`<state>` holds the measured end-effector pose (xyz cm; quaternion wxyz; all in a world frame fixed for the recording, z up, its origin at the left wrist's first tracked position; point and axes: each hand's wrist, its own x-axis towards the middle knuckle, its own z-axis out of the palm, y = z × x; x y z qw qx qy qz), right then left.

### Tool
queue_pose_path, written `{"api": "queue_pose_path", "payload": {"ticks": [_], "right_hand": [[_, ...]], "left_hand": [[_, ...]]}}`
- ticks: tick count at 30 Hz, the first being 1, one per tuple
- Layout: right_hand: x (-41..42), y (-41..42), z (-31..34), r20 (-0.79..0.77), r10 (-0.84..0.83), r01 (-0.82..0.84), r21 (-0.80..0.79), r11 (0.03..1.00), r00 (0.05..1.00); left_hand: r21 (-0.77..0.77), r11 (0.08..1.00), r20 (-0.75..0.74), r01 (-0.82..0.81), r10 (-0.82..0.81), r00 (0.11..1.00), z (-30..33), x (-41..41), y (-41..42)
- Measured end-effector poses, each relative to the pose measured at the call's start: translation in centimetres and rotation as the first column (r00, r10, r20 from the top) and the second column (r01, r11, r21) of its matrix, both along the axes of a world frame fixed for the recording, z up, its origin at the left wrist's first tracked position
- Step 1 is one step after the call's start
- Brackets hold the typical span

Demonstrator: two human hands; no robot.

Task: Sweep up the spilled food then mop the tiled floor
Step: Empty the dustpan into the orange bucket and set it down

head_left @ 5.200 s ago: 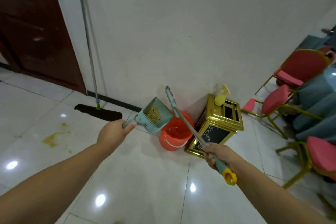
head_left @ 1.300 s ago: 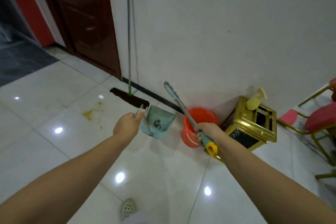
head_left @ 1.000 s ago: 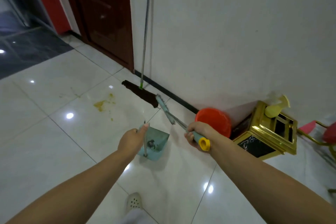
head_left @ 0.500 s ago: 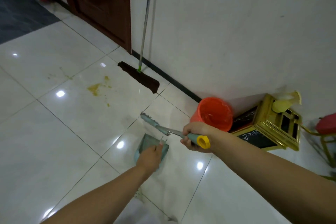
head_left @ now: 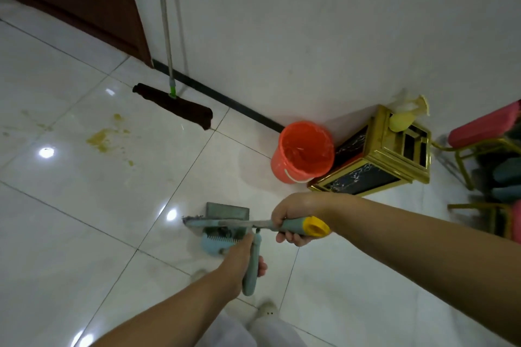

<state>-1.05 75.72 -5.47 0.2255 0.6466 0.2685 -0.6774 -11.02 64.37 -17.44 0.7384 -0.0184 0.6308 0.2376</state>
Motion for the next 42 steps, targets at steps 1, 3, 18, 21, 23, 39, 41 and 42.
{"api": "queue_pose_path", "payload": {"ticks": [1, 3, 18, 21, 23, 39, 41, 42], "right_hand": [[0.4, -0.3, 0.2, -0.02, -0.008, 0.008, 0.007, 1.0, 1.0], [1.1, -1.0, 0.4, -0.06, -0.024, 0.025, 0.013, 1.0, 0.998], [13.5, 0.8, 1.6, -0.2, -0.057, 0.068, 0.046, 0.997, 0.978], [17.0, 2.6, 1.9, -0.181, -0.042, 0.054, 0.061, 0.997, 0.983], [19.0, 4.1, 2.1, -0.187, -0.035, 0.052, 0.09, 0.995, 0.982], [29.8, 13.2, 1.2, -0.167, -0.067, 0.091, 0.139, 0.986, 0.984], [30.2, 13.7, 1.1, -0.18, -0.089, 0.114, 0.137, 0.984, 0.98], [30.2, 13.8, 0.9, -0.184, -0.091, 0.117, 0.137, 0.984, 0.979]], "left_hand": [[-0.018, 0.999, 0.056, -0.033, 0.033, 0.998, -0.4, 0.2, 0.2], [-0.043, 0.996, 0.162, -0.075, 0.081, 0.983, -1.3, 0.4, 0.7], [-0.187, 0.981, 0.192, -0.044, 0.08, 0.978, -2.2, 11.3, 7.3], [-0.216, 0.975, 0.152, -0.047, 0.081, 0.985, -1.5, 14.7, 9.7], [-0.223, 0.974, 0.146, -0.024, 0.058, 0.988, -1.4, 16.9, 11.5], [-0.091, 0.982, 0.27, -0.167, 0.186, 0.945, -4.1, 29.5, 18.9], [-0.078, 0.984, 0.304, -0.162, 0.178, 0.936, -4.4, 29.8, 19.0], [-0.074, 0.984, 0.315, -0.159, 0.175, 0.933, -4.7, 29.8, 19.1]]}}
